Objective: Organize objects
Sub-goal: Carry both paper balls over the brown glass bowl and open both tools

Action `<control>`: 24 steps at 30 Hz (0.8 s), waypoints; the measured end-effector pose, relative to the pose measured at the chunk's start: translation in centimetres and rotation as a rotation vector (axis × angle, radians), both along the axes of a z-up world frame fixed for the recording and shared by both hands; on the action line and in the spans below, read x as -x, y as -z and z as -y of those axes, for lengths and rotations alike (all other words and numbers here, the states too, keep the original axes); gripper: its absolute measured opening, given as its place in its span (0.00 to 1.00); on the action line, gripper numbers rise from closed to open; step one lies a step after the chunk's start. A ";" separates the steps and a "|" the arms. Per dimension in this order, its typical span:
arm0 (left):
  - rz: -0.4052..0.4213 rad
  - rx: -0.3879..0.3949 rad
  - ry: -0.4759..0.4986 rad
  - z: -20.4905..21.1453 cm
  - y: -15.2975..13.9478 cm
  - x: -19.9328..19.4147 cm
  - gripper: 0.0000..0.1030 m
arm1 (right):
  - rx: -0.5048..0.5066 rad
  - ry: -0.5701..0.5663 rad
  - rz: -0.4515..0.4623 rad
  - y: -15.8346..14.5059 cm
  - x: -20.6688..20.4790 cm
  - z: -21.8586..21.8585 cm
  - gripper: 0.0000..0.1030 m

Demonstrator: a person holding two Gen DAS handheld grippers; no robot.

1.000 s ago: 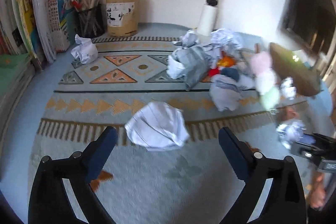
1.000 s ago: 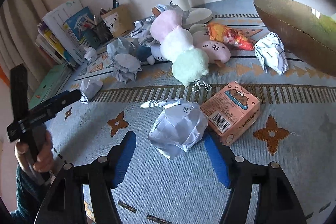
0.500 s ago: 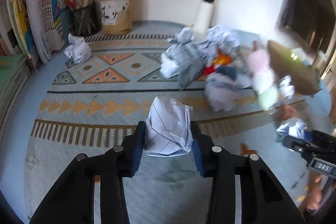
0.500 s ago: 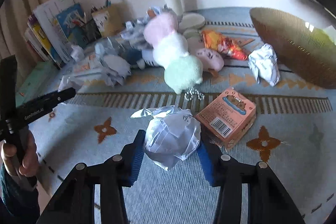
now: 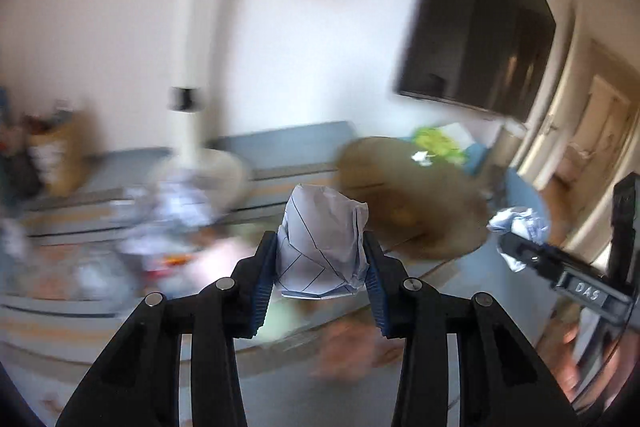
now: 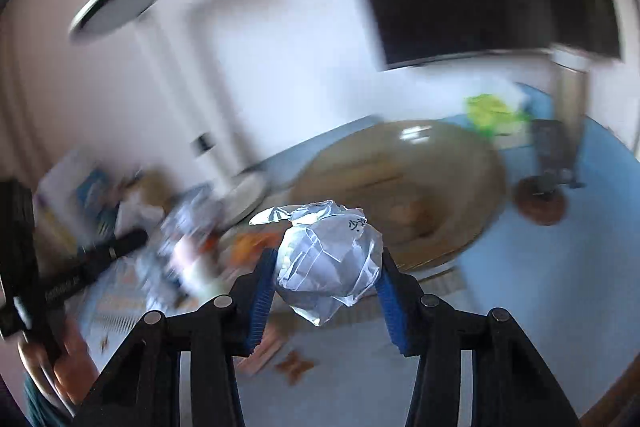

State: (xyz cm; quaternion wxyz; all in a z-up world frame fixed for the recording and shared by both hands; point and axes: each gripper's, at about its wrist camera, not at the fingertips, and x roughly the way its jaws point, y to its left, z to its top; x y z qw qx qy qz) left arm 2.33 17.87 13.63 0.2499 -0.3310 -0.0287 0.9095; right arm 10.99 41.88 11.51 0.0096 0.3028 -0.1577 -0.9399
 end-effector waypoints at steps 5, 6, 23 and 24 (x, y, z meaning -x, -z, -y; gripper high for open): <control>0.086 -0.010 0.032 -8.0 2.7 3.9 0.37 | -0.005 0.072 0.028 0.5 2.1 -4.2 0.46; 0.091 -0.008 0.036 -8.9 3.0 4.3 0.37 | -0.021 0.081 0.036 0.7 2.8 -4.4 0.46; 0.010 -0.076 0.034 -7.5 1.5 4.6 0.76 | -0.079 0.122 -0.025 -0.7 5.1 -5.6 0.78; 0.007 -0.083 0.024 -6.9 1.4 4.4 0.76 | -0.070 0.123 -0.023 -0.9 4.8 -5.4 0.78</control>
